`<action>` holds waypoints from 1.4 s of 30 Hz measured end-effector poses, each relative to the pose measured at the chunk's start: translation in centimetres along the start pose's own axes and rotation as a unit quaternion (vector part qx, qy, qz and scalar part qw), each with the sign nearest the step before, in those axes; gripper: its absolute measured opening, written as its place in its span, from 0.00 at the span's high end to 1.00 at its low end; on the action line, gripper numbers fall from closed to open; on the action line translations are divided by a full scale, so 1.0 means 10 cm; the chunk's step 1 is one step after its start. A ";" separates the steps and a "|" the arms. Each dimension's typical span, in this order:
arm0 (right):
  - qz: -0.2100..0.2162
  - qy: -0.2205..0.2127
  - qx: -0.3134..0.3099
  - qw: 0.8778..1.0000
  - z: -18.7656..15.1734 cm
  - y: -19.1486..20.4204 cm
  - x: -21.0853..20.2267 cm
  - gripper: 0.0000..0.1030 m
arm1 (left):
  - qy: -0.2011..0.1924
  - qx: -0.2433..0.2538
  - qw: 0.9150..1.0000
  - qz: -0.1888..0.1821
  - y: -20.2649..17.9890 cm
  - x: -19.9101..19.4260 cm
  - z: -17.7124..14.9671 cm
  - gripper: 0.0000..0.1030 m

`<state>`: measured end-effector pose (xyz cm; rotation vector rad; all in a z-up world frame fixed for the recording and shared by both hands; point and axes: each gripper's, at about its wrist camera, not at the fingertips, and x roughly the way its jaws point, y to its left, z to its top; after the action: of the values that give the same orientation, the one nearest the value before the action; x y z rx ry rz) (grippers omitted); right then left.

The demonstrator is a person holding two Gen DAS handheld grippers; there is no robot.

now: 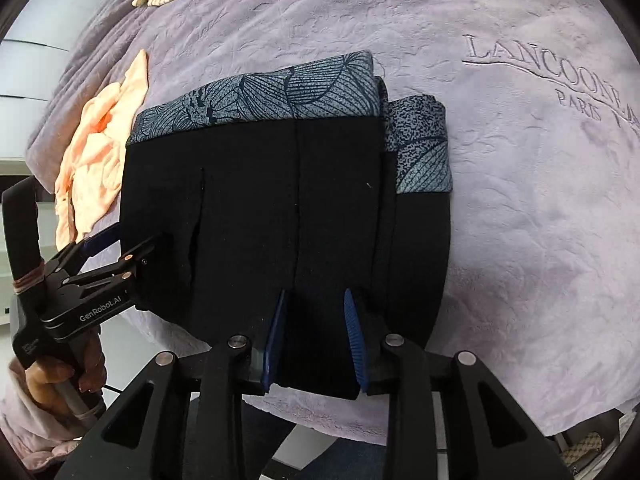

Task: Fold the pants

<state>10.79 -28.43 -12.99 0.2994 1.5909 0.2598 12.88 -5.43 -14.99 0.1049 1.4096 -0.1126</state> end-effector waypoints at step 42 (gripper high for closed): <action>-0.114 -0.136 0.041 0.983 -0.60 0.34 -0.87 0.24 | -0.090 -0.003 0.996 -0.005 -0.12 -1.18 -0.36 0.01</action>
<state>5.21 -28.18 -3.39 0.2043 1.3513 -0.0246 7.32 -5.89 -3.96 0.0811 1.2304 -0.1240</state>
